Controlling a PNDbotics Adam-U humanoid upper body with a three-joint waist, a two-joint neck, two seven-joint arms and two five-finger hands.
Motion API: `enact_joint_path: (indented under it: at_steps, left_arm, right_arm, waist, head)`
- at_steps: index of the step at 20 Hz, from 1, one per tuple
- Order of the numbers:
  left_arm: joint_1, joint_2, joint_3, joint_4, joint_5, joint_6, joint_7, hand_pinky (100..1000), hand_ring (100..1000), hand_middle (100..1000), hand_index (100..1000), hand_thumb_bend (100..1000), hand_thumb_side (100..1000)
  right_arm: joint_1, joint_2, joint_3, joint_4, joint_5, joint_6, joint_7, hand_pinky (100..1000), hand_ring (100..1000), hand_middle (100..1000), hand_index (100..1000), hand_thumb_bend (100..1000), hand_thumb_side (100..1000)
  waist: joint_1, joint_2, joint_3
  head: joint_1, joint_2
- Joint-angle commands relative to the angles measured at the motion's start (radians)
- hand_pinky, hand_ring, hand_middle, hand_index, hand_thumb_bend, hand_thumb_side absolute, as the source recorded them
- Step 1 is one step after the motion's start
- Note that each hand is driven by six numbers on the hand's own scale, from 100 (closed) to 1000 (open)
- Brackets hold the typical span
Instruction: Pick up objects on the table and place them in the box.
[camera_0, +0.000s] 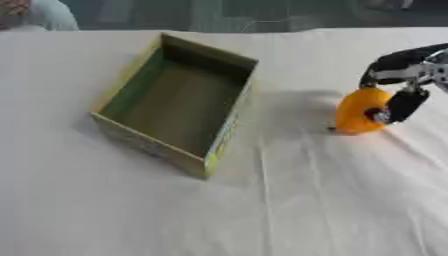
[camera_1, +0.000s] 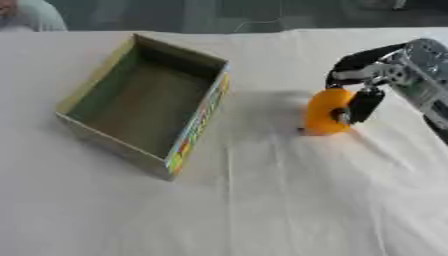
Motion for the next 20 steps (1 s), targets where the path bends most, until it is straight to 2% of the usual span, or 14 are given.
enact_joint_path:
  at_steps: [1,6,14,15,20]
  left_arm:
    - [-0.012,0.024,0.007,-0.016,-0.007,-0.002,-0.004,790,677,702,856,100,932]
    - [-0.012,0.025,0.008,-0.016,-0.007,-0.001,-0.005,790,677,702,857,100,931]
    - [-0.013,0.026,0.008,-0.016,-0.008,-0.001,-0.005,790,677,702,857,100,931]
    - [-0.012,0.026,0.008,-0.016,-0.007,-0.001,-0.005,790,678,701,858,100,931]
    - [-0.010,0.029,0.007,-0.016,-0.007,-0.001,-0.005,789,679,701,859,100,930]
  right_arm:
    - [-0.011,-0.038,-0.023,-0.023,-0.034,0.018,-0.006,788,862,546,604,100,249]
    - [-0.009,-0.050,-0.041,-0.062,-0.072,0.047,-0.022,771,837,509,561,100,268]
    - [-0.004,-0.058,-0.048,-0.092,-0.079,0.075,-0.029,771,837,509,561,100,268]
    - [-0.013,-0.055,-0.057,-0.103,-0.082,0.080,-0.035,764,820,474,523,100,259]
    - [-0.049,-0.054,-0.107,-0.180,-0.091,0.113,-0.071,764,814,460,510,100,257]
  waist:
    - [-0.003,-0.023,0.000]
    - [-0.004,-0.027,-0.003]
    - [-0.005,-0.028,-0.003]
    - [-0.003,-0.032,-0.004]
    - [-0.006,-0.042,-0.008]
  head:
    - [0.003,-0.008]
    - [0.004,-0.006]
    - [0.004,-0.006]
    - [0.004,-0.003]
    - [0.006,0.003]
